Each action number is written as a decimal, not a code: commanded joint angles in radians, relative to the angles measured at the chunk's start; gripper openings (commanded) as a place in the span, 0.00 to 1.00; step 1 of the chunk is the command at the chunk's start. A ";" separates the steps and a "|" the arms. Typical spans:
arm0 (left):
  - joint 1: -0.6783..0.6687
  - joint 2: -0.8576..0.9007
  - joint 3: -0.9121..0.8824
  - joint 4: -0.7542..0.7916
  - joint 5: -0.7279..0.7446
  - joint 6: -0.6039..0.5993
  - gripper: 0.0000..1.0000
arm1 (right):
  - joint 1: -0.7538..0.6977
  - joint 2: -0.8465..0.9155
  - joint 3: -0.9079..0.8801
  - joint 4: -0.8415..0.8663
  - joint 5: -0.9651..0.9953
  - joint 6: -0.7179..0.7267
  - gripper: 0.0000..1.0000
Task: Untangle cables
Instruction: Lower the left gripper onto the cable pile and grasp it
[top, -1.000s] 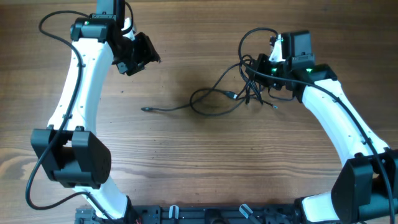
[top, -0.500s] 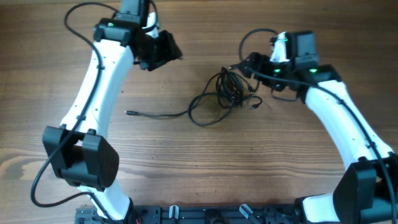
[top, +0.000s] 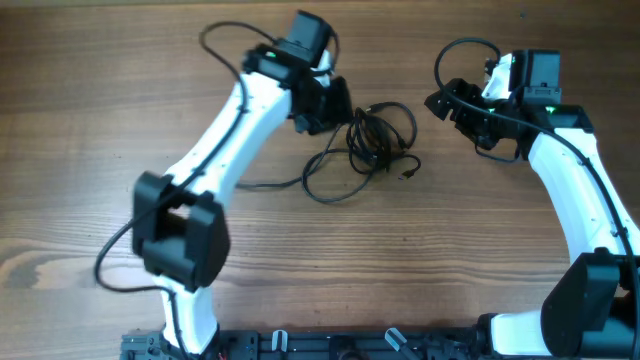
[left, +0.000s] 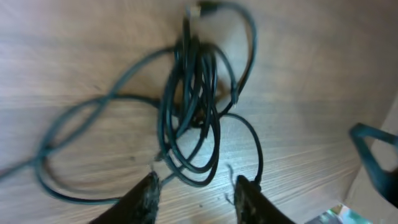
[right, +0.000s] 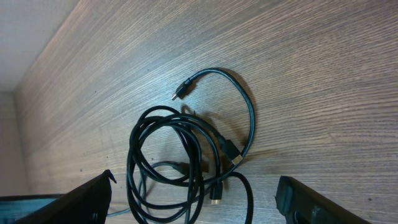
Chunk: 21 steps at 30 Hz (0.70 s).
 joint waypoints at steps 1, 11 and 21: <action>-0.047 0.048 0.012 -0.012 0.037 -0.109 0.53 | 0.004 -0.026 0.006 -0.002 0.000 -0.021 0.87; -0.098 0.101 0.012 -0.034 0.026 -0.160 0.51 | 0.004 -0.026 0.006 -0.018 0.008 -0.045 0.87; -0.141 0.101 0.012 -0.018 -0.102 -0.213 0.50 | 0.004 -0.025 0.006 -0.021 0.008 -0.047 0.87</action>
